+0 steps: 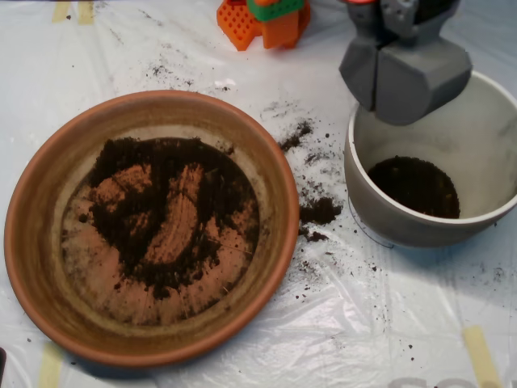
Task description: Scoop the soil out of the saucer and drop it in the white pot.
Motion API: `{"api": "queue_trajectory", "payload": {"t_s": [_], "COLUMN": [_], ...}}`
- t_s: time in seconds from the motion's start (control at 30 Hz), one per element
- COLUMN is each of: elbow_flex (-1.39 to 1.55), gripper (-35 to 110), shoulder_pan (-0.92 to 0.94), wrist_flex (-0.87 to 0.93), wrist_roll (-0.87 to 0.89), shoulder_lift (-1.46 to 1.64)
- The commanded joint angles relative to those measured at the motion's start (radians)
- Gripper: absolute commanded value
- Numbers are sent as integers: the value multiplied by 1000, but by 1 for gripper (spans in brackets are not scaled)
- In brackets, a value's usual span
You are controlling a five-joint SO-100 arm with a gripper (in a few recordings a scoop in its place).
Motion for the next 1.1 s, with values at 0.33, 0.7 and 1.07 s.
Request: {"api": "queue_trajectory", "payload": {"t_s": [0.33, 0.7, 1.07], "elbow_flex": [-137, -29, -299], "gripper": [30, 31, 44], "shoulder_pan": [-38, -81, 72], "wrist_flex": [41, 20, 126], "wrist_roll": [-20, 0, 71], "shoulder_lift": [-41, 9, -17]}}
